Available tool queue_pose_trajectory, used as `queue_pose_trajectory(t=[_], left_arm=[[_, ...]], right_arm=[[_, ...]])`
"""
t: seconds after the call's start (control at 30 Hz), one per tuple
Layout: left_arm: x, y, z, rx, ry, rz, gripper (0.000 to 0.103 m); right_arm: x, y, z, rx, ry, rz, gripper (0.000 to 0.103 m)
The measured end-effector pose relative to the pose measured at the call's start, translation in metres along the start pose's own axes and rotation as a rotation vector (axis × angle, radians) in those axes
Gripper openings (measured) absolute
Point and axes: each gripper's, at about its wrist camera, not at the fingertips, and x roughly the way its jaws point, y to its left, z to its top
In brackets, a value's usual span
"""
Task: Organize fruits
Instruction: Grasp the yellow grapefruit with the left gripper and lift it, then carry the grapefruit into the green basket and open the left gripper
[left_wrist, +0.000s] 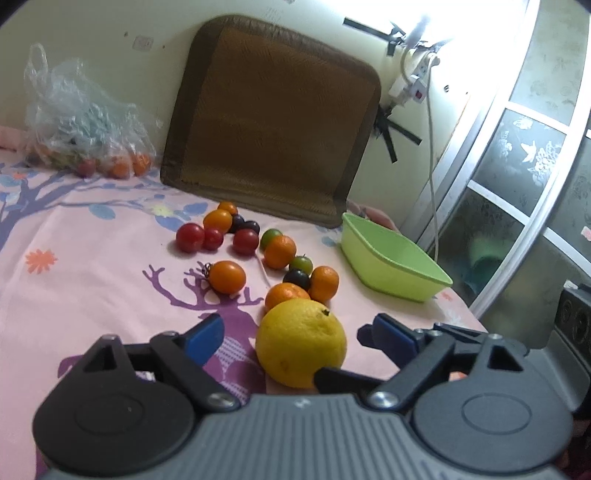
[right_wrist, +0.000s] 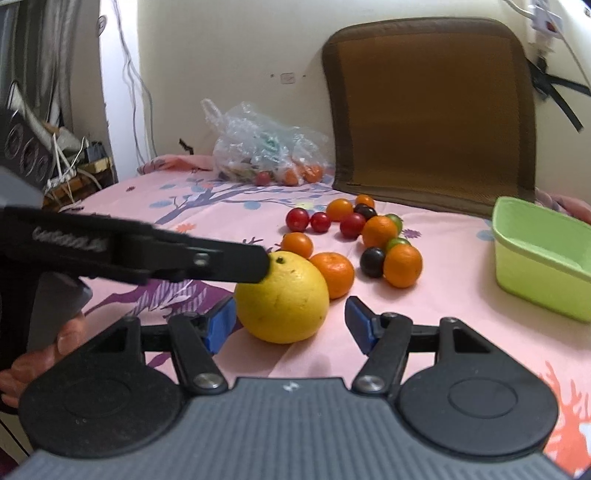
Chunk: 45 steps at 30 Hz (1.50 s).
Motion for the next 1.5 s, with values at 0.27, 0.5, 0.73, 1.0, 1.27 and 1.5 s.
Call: queue_pose_trajectory(t=[0.27, 0.5, 0.73, 1.0, 1.27, 1.5], left_arm=[[0.02, -0.009, -0.001, 0.013, 0.053, 0.033, 0.059], [0.04, -0.066, 0.03, 0.129, 0.013, -0.019, 0.059], [0.134, -0.139, 0.072, 0.222, 0.04, -0.121, 0.061], [0.226, -0.16, 0.088, 0.143, 0.136, -0.158, 0.061], [0.266, -0.156, 0.077, 0.098, 0.223, -0.16, 0.06], [0.235, -0.148, 0.081, 0.056, 0.152, -0.142, 0.059]], right_arm=[[0.016, 0.005, -0.002, -0.077, 0.0, -0.002, 0.064], [-0.021, -0.032, 0.006, -0.075, -0.17, -0.136, 0.064], [-0.03, -0.122, 0.026, 0.0, -0.228, -0.344, 0.064], [-0.003, -0.2, 0.037, 0.079, -0.166, -0.444, 0.064], [0.011, -0.206, 0.033, 0.061, -0.127, -0.494, 0.066], [0.002, -0.206, 0.03, 0.093, -0.169, -0.453, 0.067]])
